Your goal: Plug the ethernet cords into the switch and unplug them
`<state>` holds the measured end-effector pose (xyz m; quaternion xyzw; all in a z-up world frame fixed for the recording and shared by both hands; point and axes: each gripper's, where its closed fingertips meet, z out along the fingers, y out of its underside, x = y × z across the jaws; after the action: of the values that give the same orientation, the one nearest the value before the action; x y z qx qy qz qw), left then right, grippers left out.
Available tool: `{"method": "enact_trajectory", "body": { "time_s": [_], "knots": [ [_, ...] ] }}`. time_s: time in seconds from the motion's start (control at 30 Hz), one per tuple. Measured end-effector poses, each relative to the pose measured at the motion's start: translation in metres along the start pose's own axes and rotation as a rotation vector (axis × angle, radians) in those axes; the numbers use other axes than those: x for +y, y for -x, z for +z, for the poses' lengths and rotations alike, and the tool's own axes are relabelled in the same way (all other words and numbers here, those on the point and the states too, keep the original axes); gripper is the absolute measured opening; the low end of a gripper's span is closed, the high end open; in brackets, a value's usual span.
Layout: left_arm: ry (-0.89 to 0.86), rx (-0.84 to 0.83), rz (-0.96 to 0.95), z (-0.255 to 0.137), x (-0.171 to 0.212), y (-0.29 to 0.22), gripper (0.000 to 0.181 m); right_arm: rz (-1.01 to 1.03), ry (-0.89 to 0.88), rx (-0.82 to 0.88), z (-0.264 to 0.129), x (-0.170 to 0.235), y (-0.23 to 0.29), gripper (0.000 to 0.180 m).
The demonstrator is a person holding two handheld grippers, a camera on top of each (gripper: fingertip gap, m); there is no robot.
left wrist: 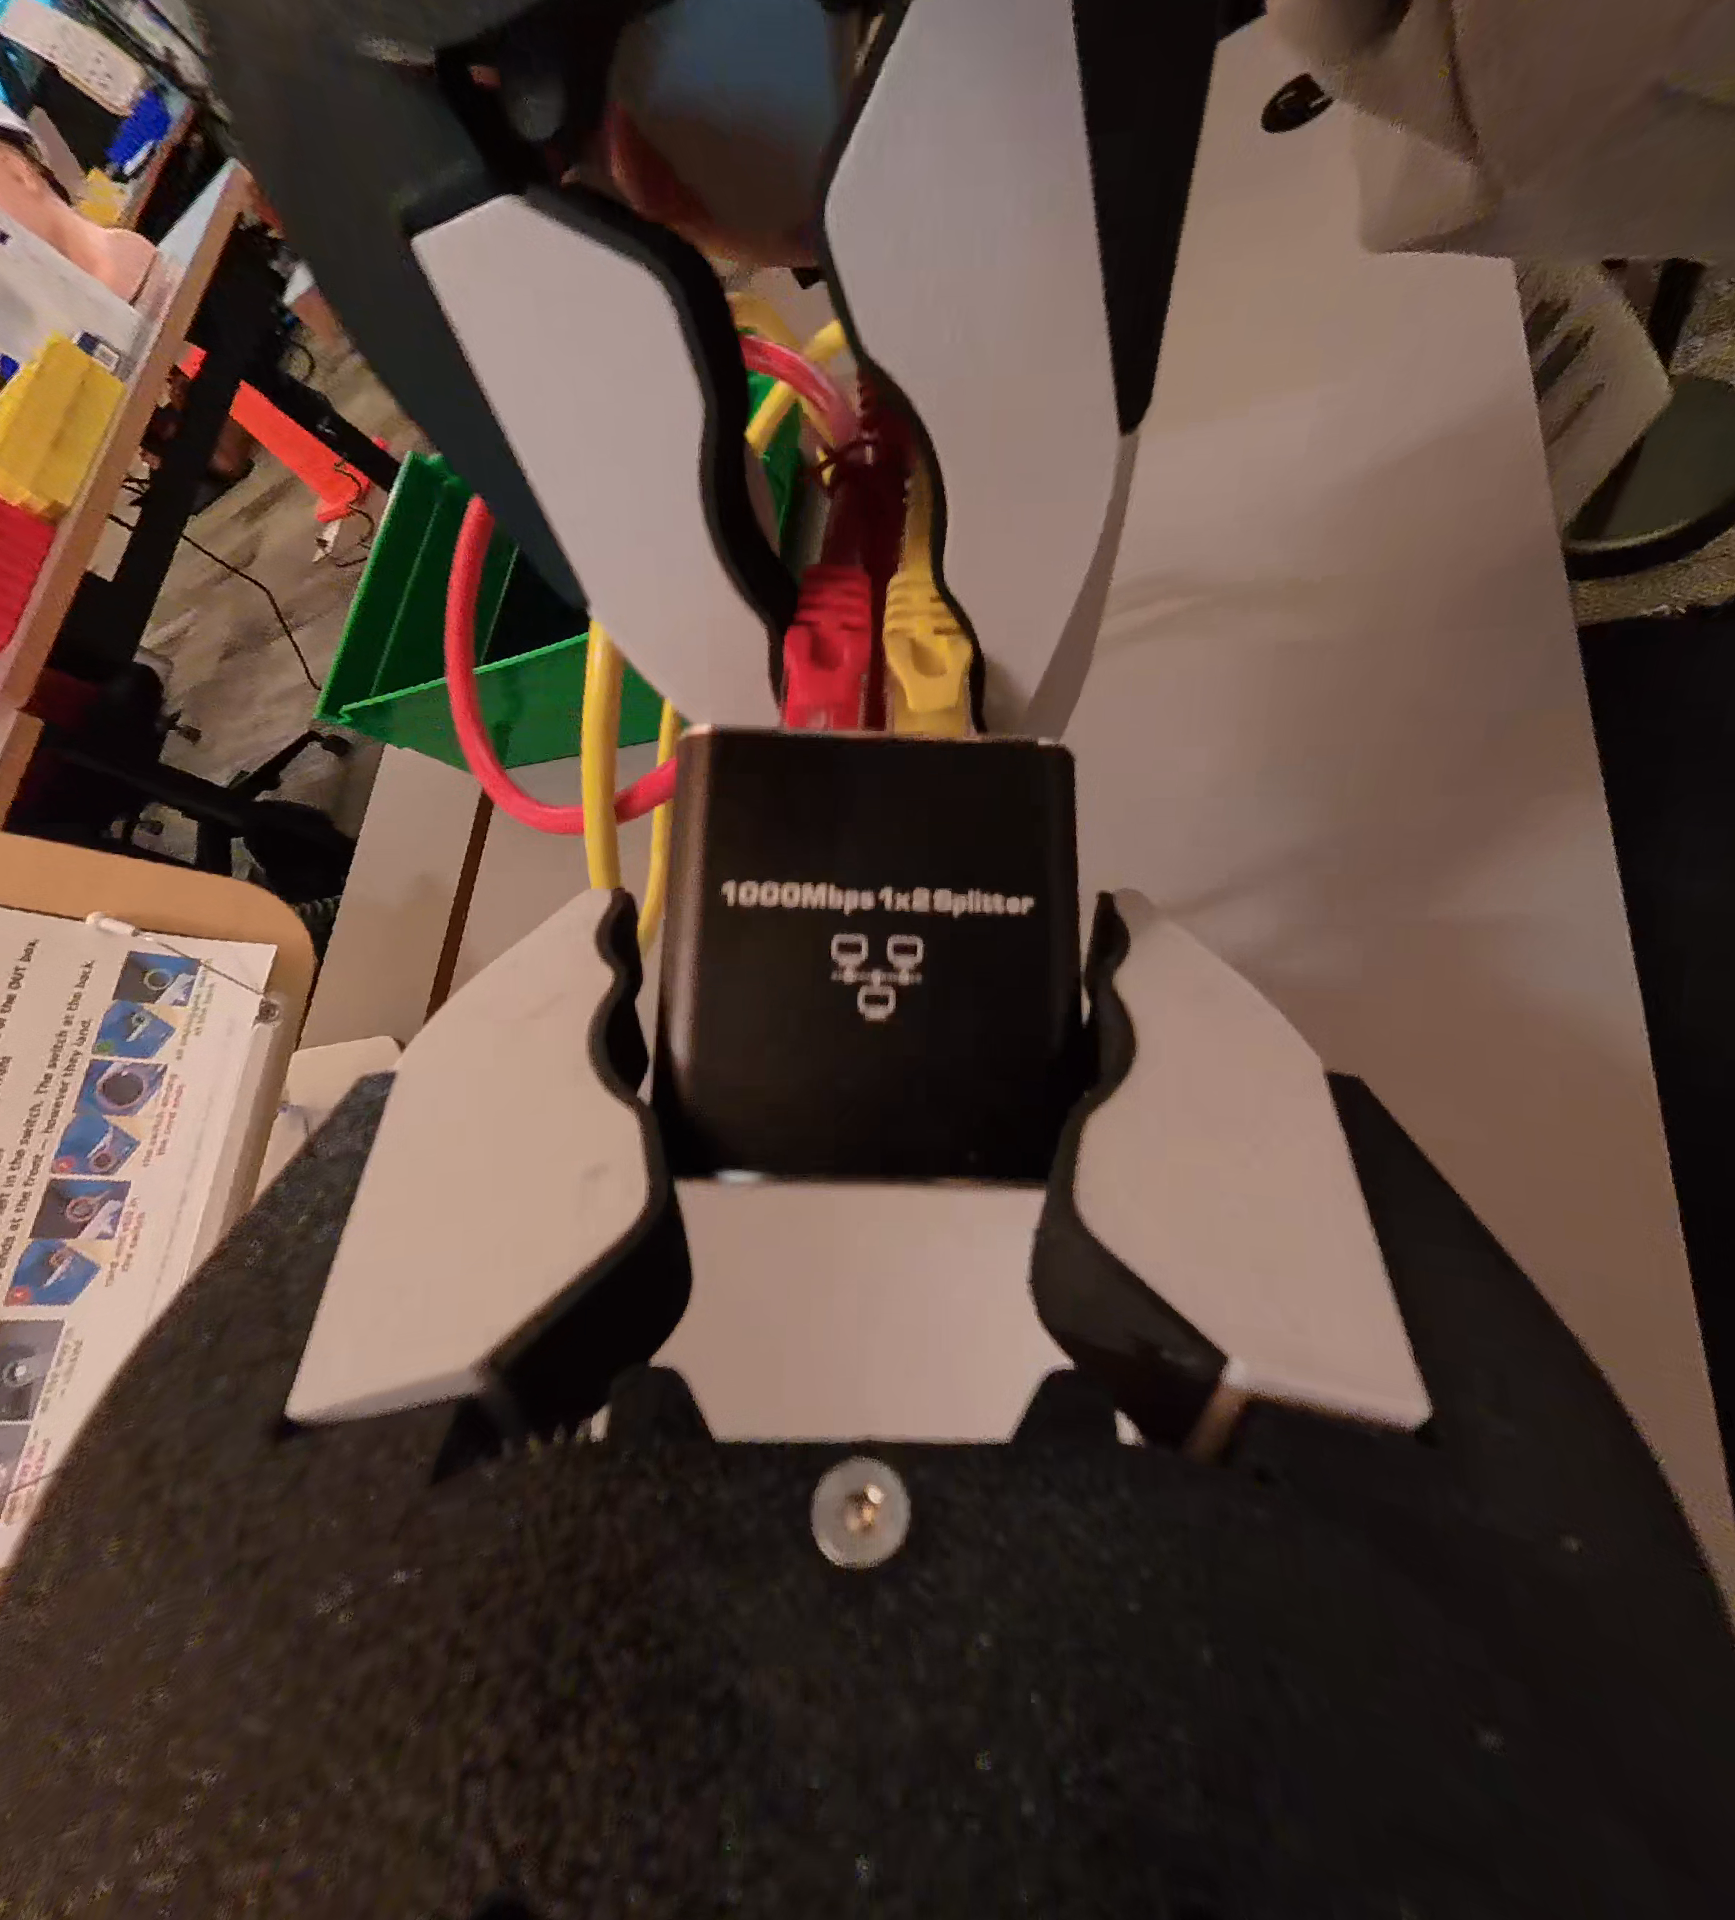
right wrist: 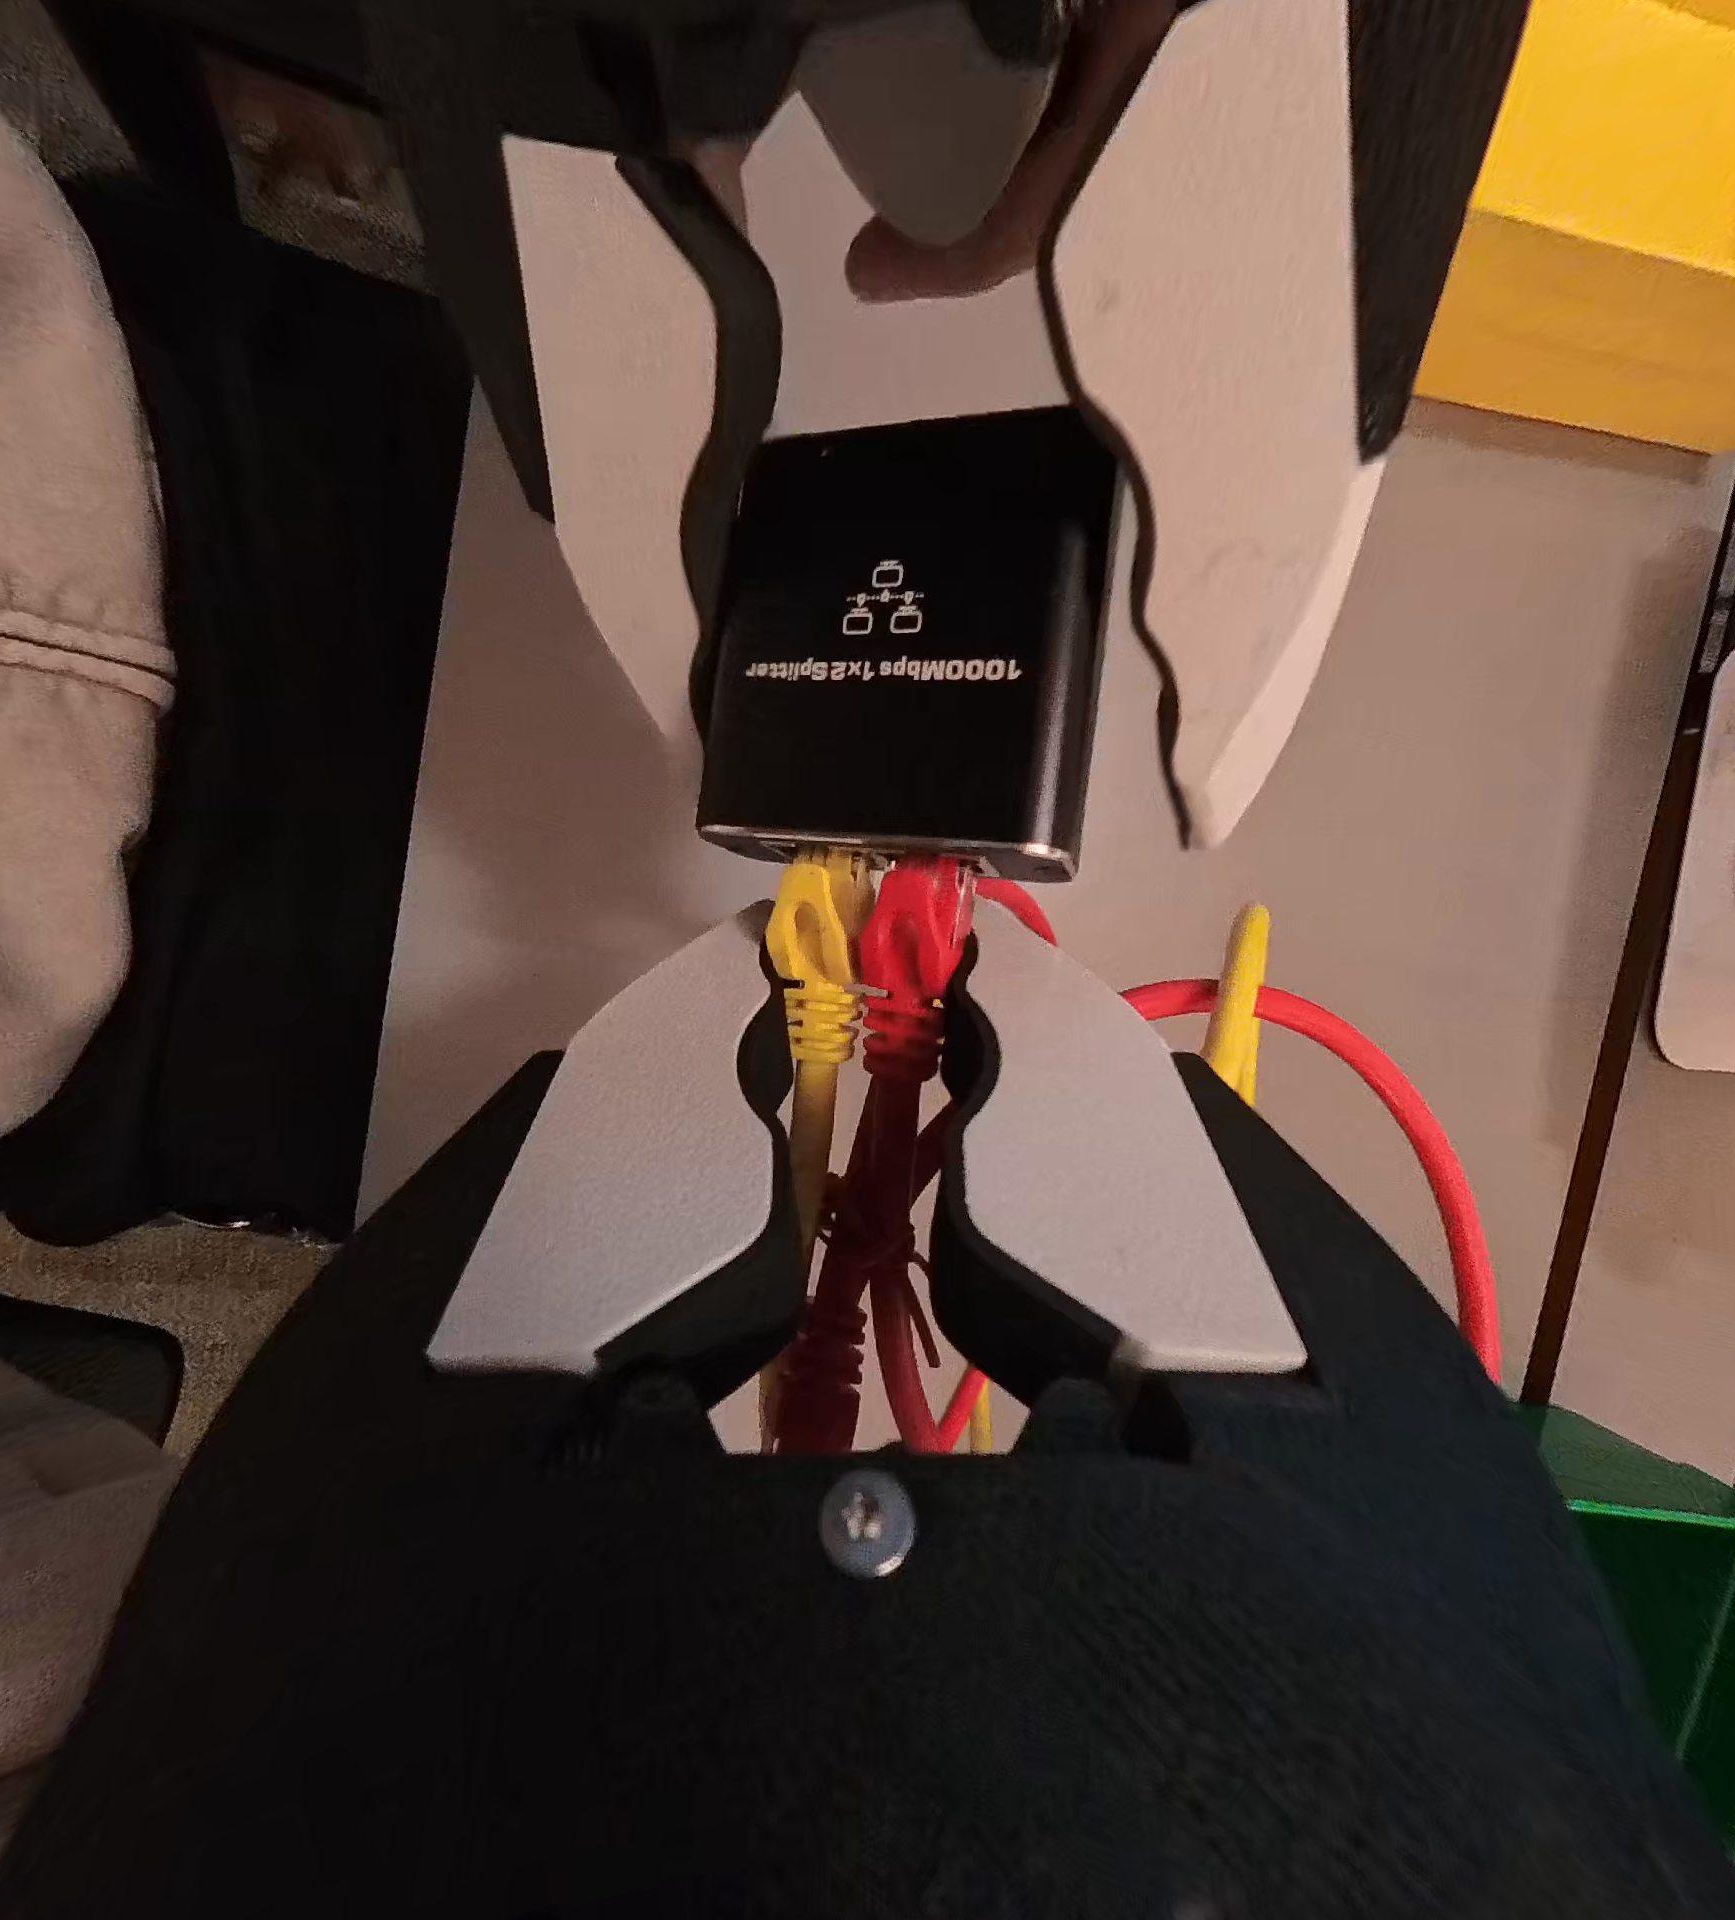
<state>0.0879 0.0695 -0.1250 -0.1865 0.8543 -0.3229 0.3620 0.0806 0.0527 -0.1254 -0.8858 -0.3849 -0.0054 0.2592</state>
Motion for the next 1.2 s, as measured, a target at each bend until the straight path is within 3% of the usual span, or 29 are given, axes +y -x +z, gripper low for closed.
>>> {"method": "enact_trajectory", "body": {
  "time_s": [0.1, 0.5, 1.2],
  "knots": [
    [-0.013, -0.015, -0.029, 0.0, 0.002, 0.001, 0.087, 0.011, -0.026, -0.012, -0.003, 0.0, 0.001, 0.026],
    [-0.263, -0.047, -0.09, -0.005, -0.024, 0.001, 0.08, -0.004, -0.127, -0.079, -0.004, -0.002, 0.003, 0.026],
    [-0.321, -0.036, -0.002, -0.017, -0.041, -0.004, 0.076, -0.039, -0.154, -0.061, -0.009, -0.002, 0.006, 0.025]
  ]
}}
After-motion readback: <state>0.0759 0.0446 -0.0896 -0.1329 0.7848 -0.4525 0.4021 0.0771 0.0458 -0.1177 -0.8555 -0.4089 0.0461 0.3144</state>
